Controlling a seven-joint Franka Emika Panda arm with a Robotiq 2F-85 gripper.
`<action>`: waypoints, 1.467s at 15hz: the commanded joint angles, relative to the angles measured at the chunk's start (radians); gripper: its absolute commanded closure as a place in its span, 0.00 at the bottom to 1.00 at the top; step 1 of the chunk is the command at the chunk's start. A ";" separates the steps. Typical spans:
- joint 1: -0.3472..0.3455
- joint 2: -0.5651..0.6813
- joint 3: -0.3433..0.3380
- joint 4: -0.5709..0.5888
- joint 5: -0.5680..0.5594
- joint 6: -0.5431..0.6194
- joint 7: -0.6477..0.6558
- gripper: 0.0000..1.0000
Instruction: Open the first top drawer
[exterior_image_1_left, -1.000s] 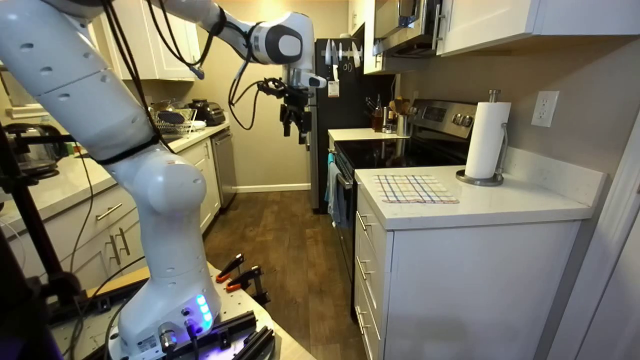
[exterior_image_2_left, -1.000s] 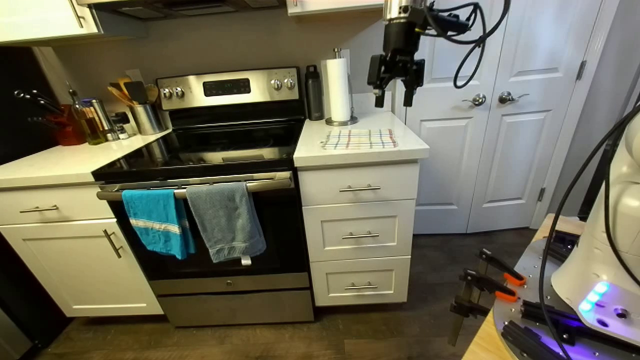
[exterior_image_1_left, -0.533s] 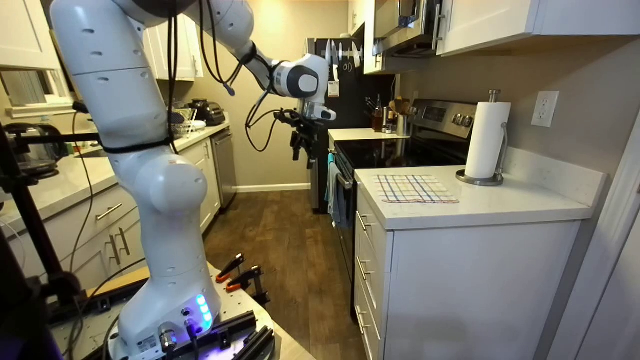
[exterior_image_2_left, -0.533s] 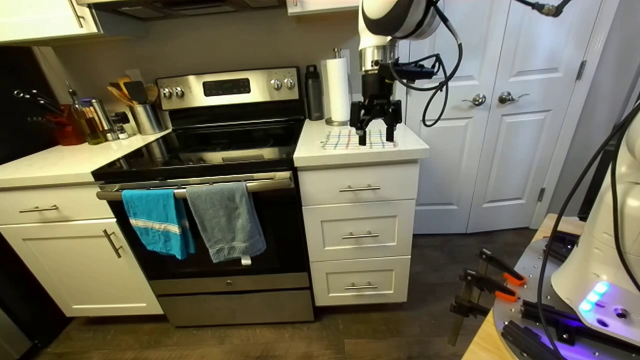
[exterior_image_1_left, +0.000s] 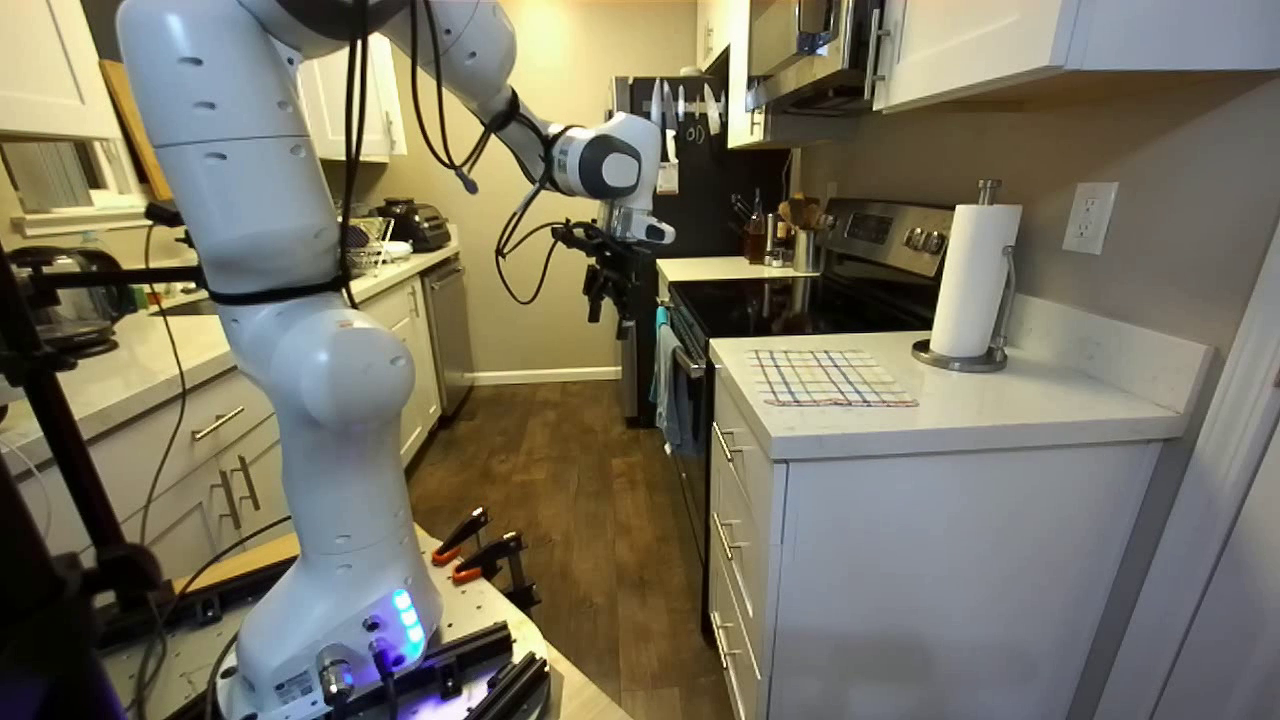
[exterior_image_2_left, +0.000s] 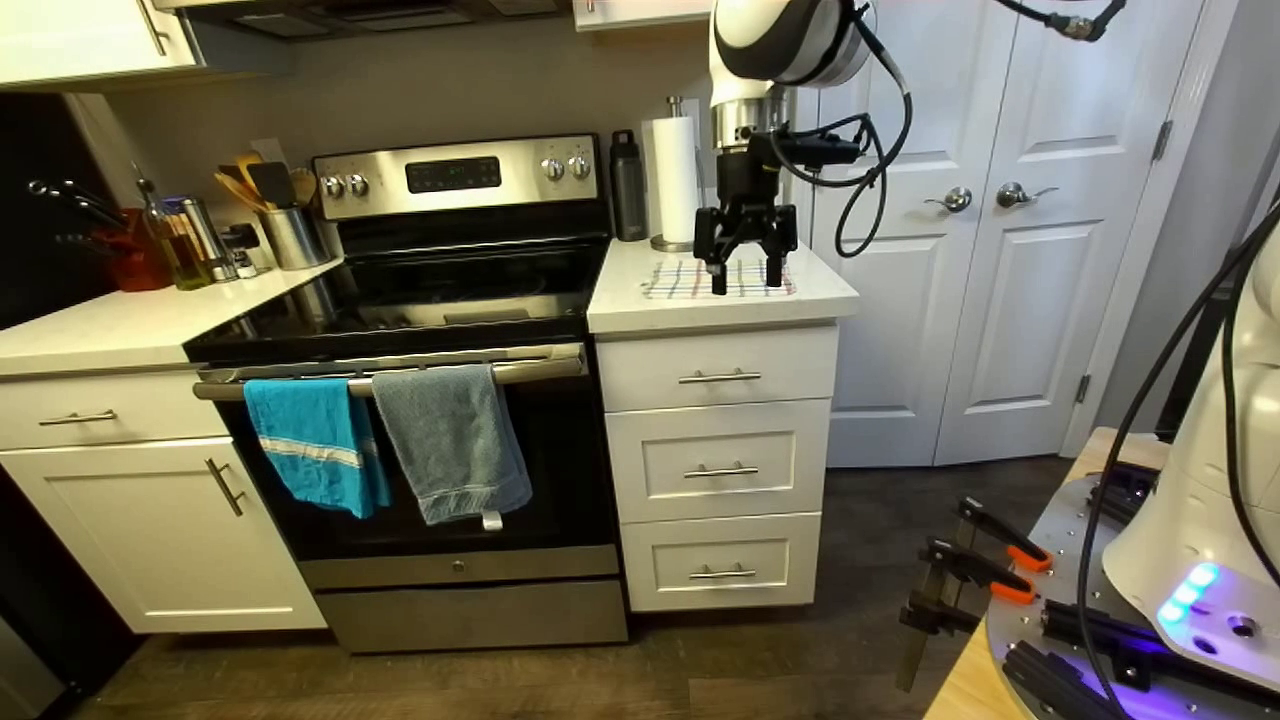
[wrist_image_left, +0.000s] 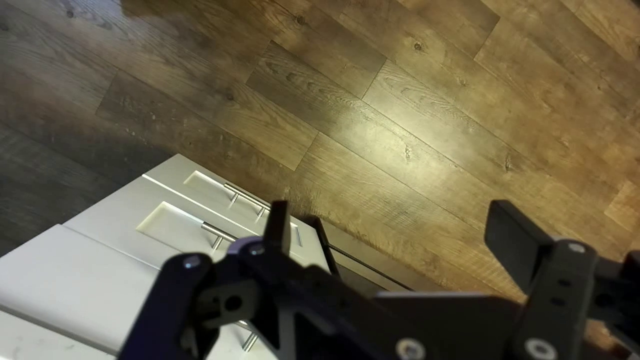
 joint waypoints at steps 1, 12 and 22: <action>0.008 0.000 -0.008 0.002 -0.001 -0.002 0.001 0.00; 0.011 0.298 -0.040 0.077 -0.338 0.364 0.176 0.00; 0.147 0.540 -0.182 0.223 -0.514 0.606 0.210 0.00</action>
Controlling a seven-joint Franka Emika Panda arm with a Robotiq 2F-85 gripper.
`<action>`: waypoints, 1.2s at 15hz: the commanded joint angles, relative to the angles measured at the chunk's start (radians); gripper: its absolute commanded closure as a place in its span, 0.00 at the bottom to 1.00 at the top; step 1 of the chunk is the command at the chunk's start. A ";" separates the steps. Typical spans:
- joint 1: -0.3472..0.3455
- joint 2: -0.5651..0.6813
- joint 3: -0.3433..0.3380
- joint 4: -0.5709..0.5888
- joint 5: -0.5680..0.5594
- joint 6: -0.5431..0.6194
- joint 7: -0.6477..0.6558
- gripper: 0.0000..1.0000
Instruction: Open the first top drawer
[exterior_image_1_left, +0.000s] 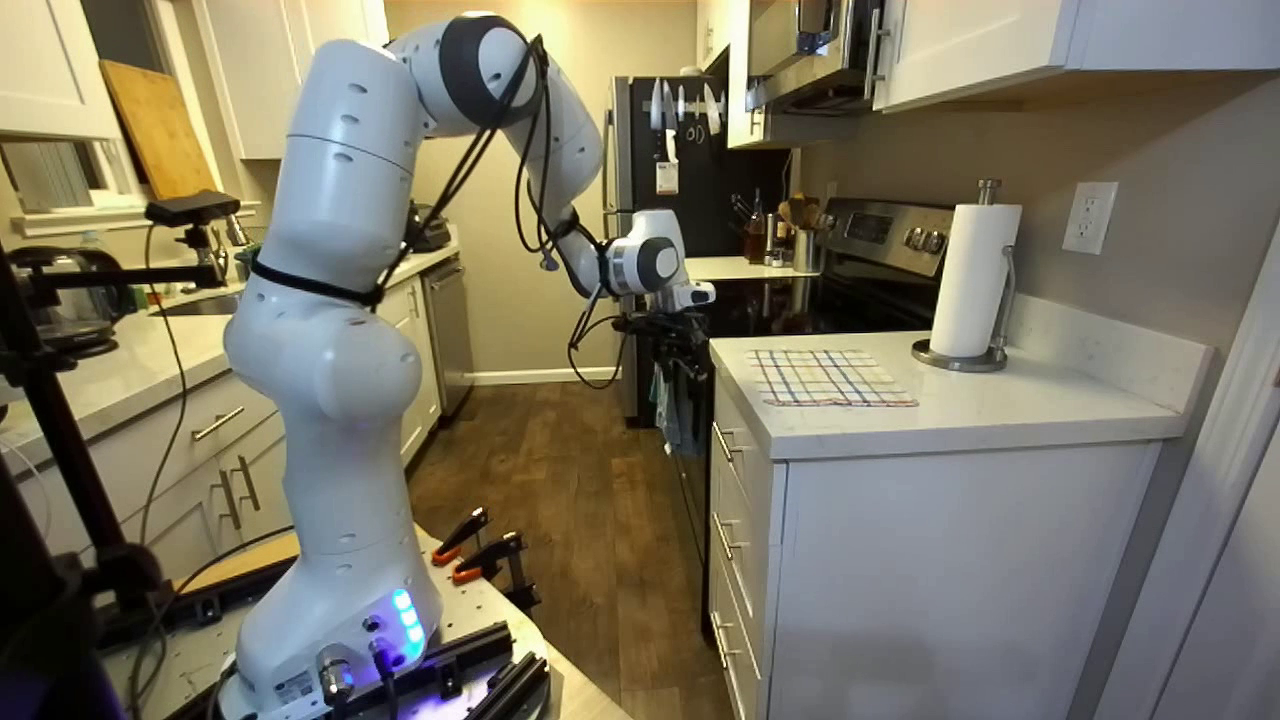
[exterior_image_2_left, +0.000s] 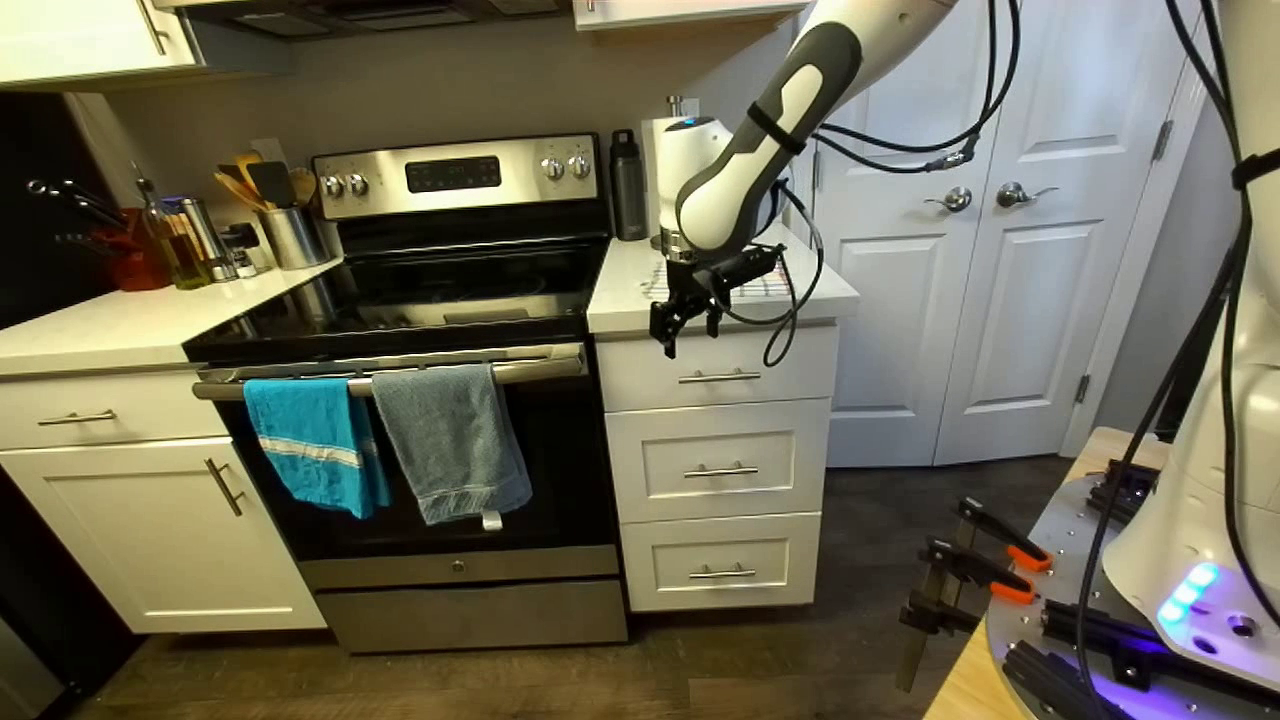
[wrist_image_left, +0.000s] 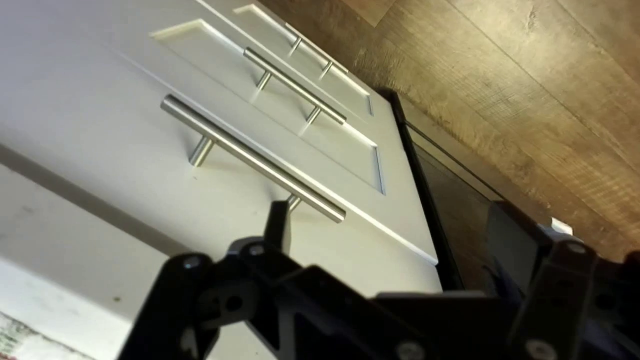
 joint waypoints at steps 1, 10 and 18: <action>0.086 0.069 -0.097 0.042 -0.184 0.078 0.033 0.00; 0.183 0.146 -0.181 0.088 -0.465 0.051 -0.001 0.00; 0.163 0.147 -0.159 0.086 -0.482 0.050 0.011 0.00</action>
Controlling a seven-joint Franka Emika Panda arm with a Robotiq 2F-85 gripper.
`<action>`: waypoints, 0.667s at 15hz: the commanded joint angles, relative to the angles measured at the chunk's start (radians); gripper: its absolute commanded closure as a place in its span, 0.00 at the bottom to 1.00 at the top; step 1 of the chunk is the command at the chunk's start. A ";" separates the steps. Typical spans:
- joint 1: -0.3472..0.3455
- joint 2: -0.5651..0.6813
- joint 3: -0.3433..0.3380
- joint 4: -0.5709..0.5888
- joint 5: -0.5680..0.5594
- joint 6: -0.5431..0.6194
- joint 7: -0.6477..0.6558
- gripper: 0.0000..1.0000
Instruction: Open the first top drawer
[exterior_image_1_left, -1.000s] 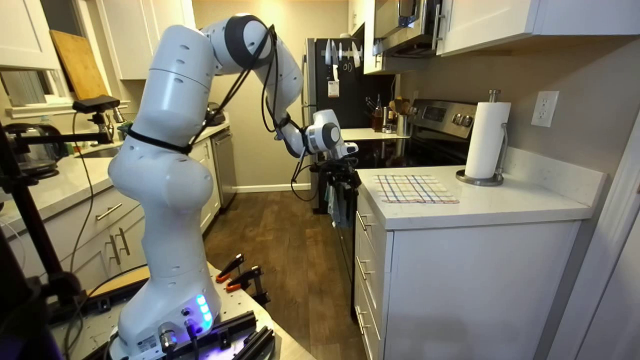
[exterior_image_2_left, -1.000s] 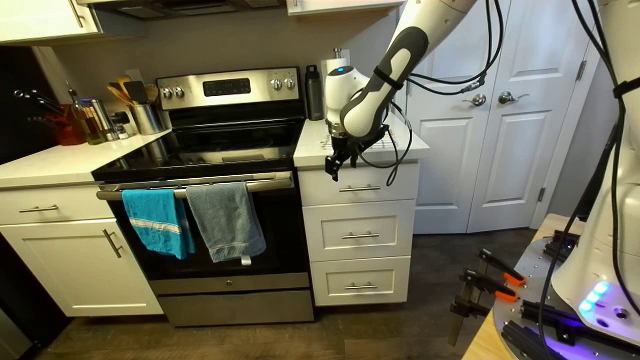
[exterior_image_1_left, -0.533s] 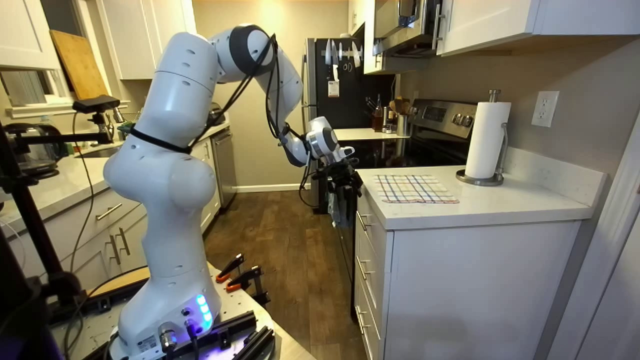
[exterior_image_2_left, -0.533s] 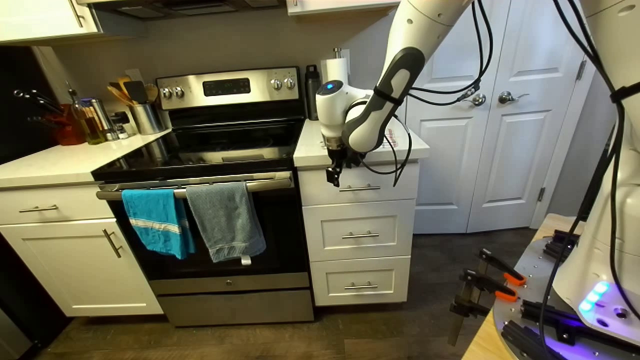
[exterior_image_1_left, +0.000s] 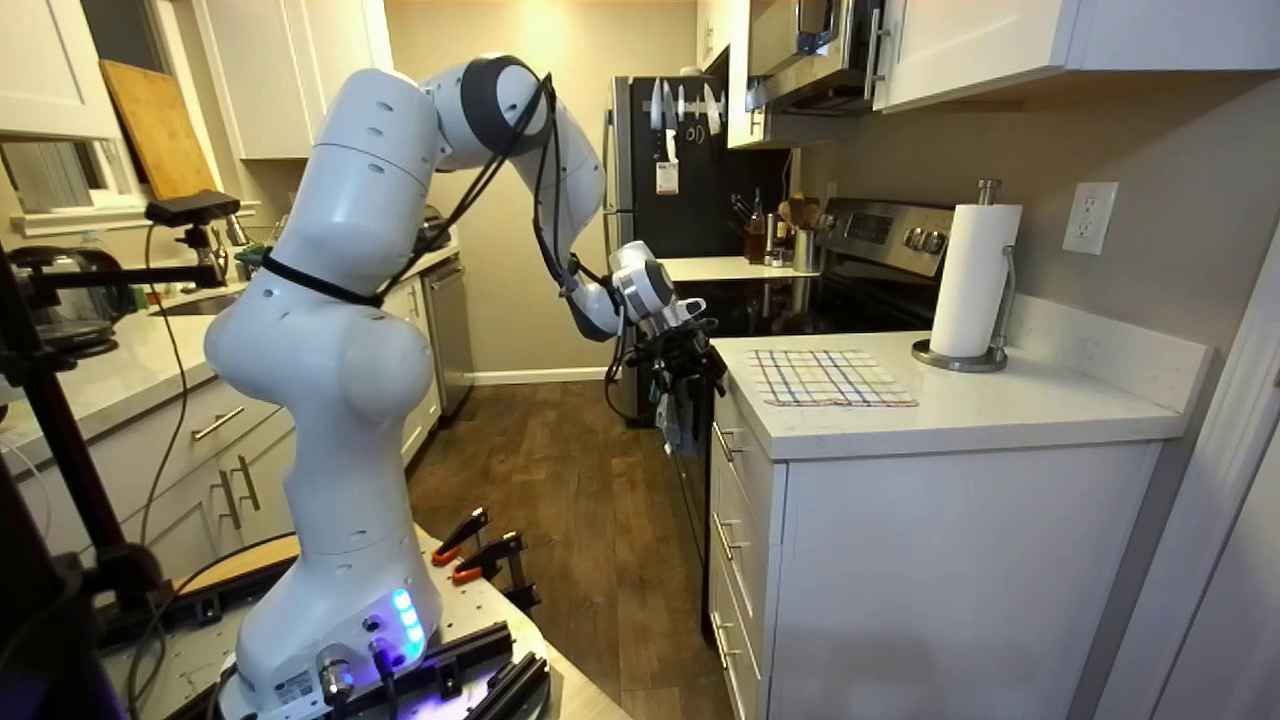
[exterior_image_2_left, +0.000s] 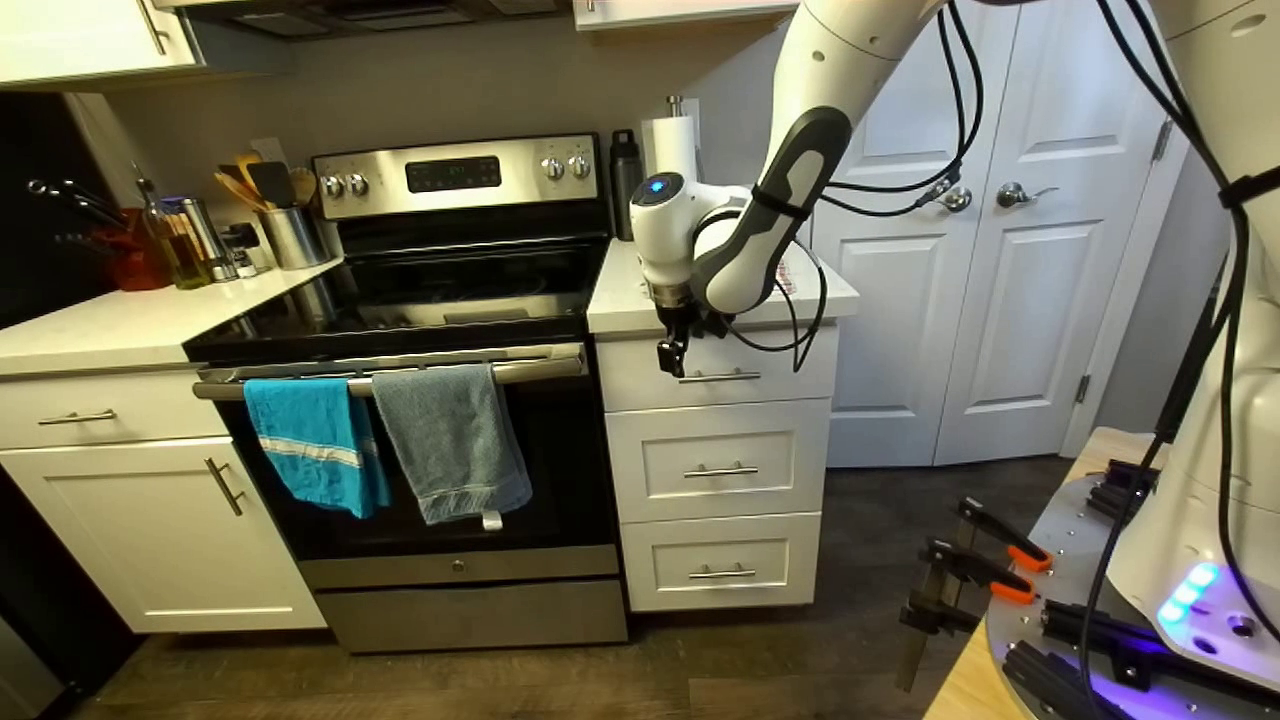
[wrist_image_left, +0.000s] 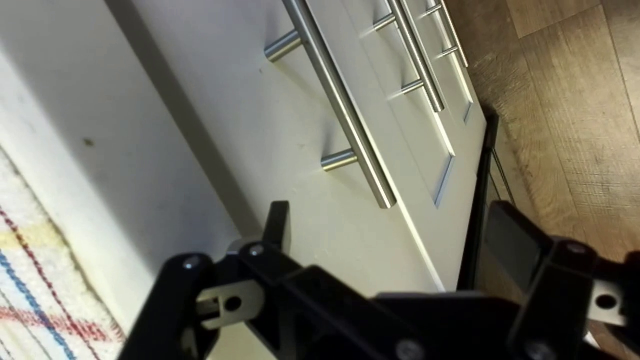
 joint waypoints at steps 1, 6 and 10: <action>-0.015 -0.002 0.016 0.002 -0.010 -0.006 0.005 0.00; -0.015 -0.002 0.016 0.002 -0.010 -0.006 0.005 0.00; -0.011 0.014 0.014 -0.003 -0.050 0.020 -0.006 0.00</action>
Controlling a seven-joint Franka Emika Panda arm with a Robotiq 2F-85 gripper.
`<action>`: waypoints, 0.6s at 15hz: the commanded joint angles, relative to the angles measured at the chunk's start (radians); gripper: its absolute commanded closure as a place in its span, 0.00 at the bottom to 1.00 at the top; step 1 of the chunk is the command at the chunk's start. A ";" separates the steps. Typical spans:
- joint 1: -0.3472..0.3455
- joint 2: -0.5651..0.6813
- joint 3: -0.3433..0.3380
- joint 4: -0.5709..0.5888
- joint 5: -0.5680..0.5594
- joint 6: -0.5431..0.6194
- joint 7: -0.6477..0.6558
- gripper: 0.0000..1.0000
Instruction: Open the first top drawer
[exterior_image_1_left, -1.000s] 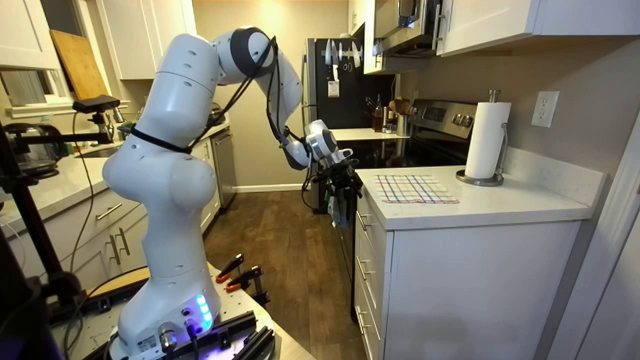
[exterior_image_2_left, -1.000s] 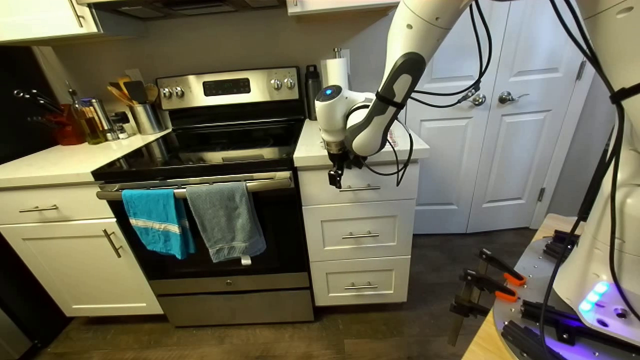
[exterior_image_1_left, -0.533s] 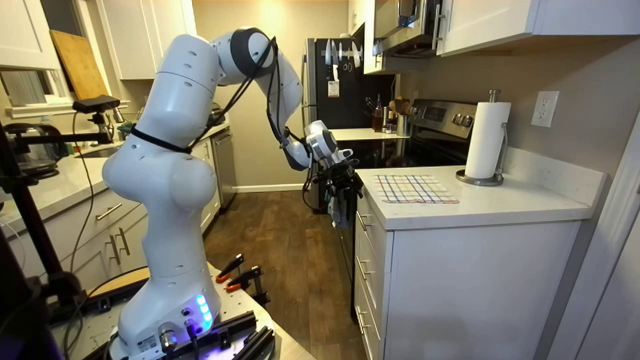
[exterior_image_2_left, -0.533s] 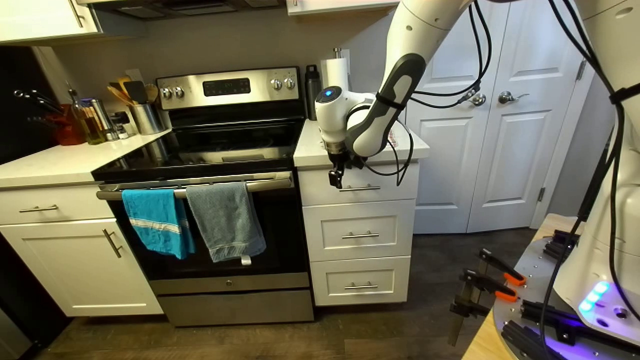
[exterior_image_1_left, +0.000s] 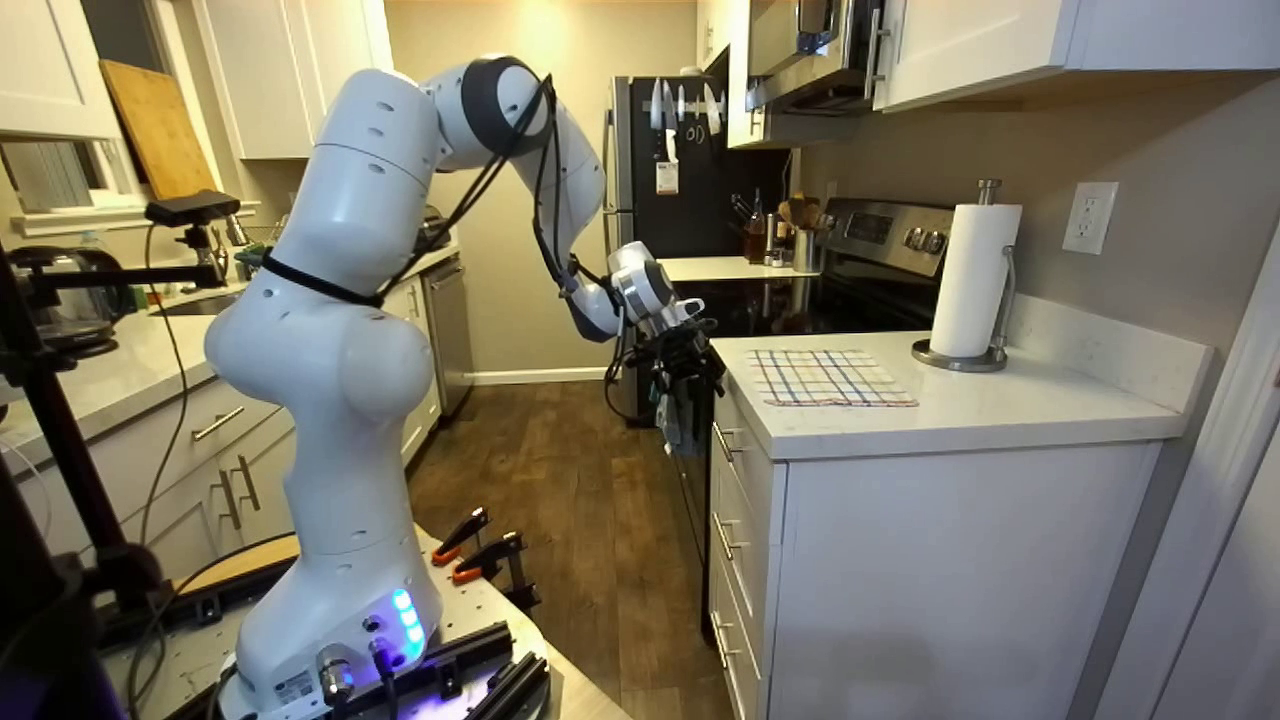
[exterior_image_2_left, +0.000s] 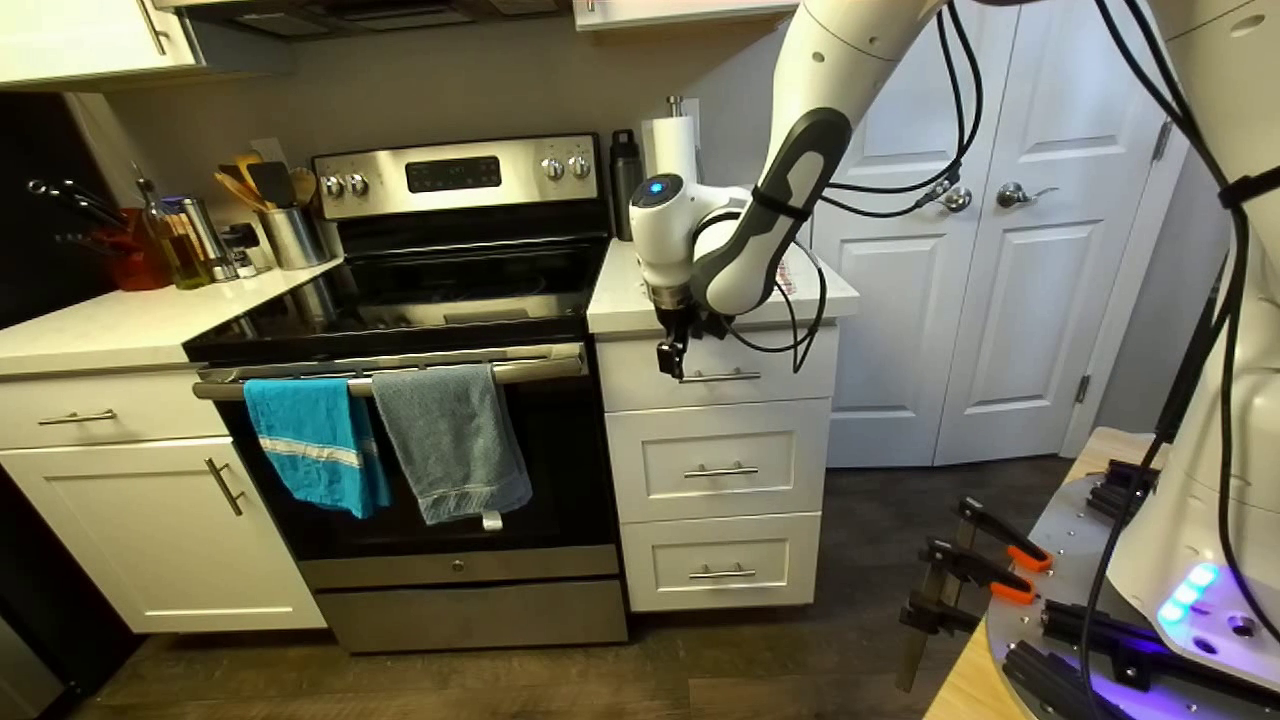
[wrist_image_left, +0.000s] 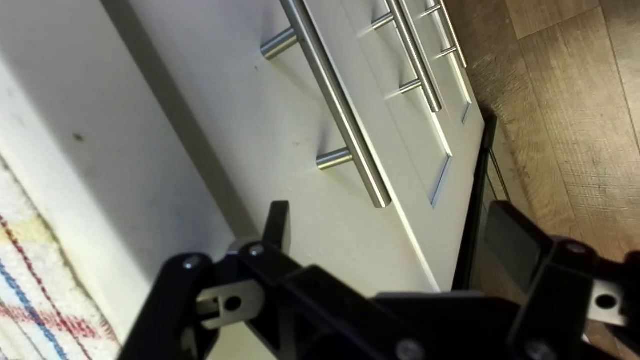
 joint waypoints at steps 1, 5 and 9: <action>-0.009 0.016 0.010 -0.003 -0.046 0.016 -0.007 0.00; -0.002 0.044 0.016 -0.002 -0.097 0.027 -0.006 0.00; 0.010 0.082 0.012 0.010 -0.212 0.056 0.009 0.00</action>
